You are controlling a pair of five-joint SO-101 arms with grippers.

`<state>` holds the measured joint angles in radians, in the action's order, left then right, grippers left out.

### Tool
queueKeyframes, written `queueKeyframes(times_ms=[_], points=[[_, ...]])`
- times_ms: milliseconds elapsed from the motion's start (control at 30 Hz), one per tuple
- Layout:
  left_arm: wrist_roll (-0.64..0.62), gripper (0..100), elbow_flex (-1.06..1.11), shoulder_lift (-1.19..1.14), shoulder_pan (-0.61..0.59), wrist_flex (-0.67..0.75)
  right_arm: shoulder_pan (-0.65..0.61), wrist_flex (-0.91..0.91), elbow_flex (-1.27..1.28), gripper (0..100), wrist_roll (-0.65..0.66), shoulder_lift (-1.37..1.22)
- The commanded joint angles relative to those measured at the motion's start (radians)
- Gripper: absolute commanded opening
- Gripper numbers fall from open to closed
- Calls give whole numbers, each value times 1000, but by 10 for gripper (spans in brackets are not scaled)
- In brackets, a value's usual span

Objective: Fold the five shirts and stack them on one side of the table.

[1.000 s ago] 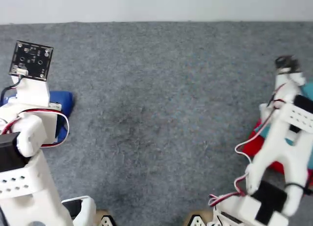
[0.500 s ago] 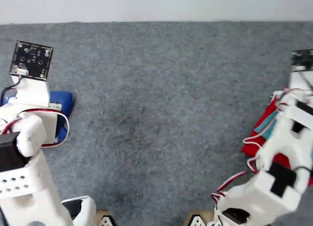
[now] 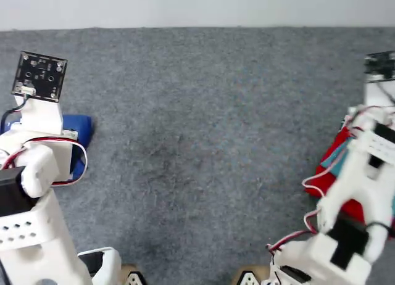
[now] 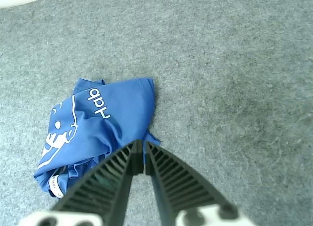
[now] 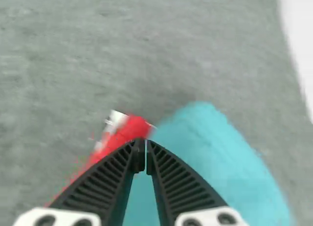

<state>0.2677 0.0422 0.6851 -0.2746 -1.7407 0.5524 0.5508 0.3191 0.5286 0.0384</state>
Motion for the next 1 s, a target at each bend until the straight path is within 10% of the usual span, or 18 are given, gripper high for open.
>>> queueKeyframes(times_ms=[0,333,967], points=[[3,13,-4,11,-5,-12,76,18,5,14,9,58],[3,13,-4,9,2,-12,-38,-355,31,12,9,-317],[3,13,-5,11,-5,-12,79,309,55,11,9,209]])
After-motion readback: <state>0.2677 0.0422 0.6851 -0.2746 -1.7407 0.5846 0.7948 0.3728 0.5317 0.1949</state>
